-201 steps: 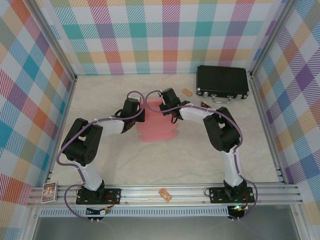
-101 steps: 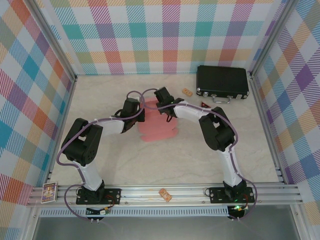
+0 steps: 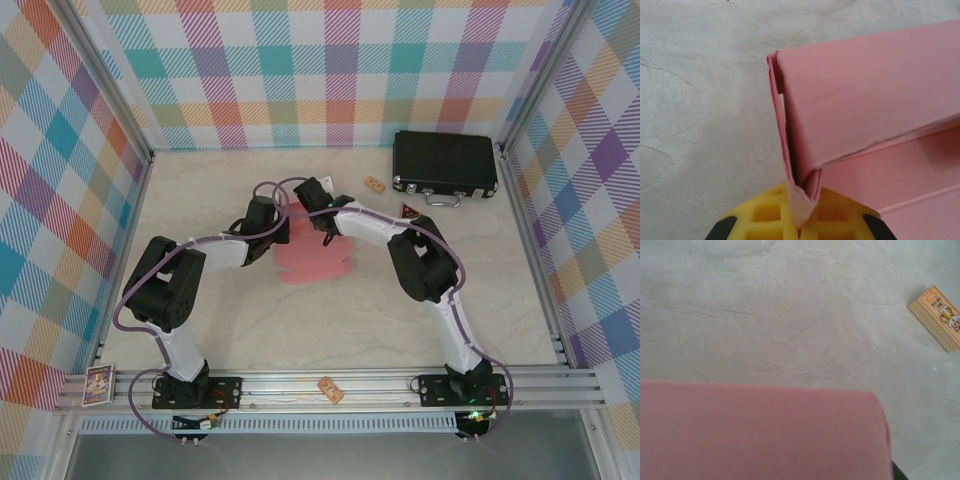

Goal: Fold the paper box

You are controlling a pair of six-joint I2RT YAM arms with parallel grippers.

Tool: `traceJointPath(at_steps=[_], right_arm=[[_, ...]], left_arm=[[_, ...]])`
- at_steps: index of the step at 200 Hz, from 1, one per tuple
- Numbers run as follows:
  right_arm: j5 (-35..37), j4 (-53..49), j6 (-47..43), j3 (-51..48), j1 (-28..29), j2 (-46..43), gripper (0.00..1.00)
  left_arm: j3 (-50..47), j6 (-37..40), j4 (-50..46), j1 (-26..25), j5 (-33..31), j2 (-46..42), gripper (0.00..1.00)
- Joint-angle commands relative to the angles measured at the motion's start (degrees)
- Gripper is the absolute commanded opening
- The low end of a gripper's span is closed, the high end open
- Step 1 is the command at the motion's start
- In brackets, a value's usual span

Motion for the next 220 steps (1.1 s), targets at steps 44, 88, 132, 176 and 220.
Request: traceJointPath(at_steps=[44, 88, 132, 176, 220], right_arm=[[6.1, -5.9, 2.1, 1.4, 0.2, 4.8, 0.08], [1.9, 1.1, -0.9, -5.4, 0.2, -0.1, 0.15], [-5.0, 7.3, -3.0, -12.8, -0.9, -5.1, 0.23], [-10.2, 11.0, -2.9, -17.1, -2.1, -7.9, 0.30], [-11.7, 11.3, -3.3, -18.1, -2.3, -8.4, 0.38]], left_arm=[[1.0, 1.1, -2.2, -1.7, 3.7, 1.4, 0.00], [1.1, 1.2, -2.7, -1.7, 2.2, 1.8, 0.00], [1.0, 1.5, -2.9, -1.7, 1.7, 1.9, 0.00], [1.1, 2.3, -3.6, -1.7, 1.3, 1.6, 0.00], [1.1, 2.5, -3.7, -1.7, 1.3, 1.6, 0.00]])
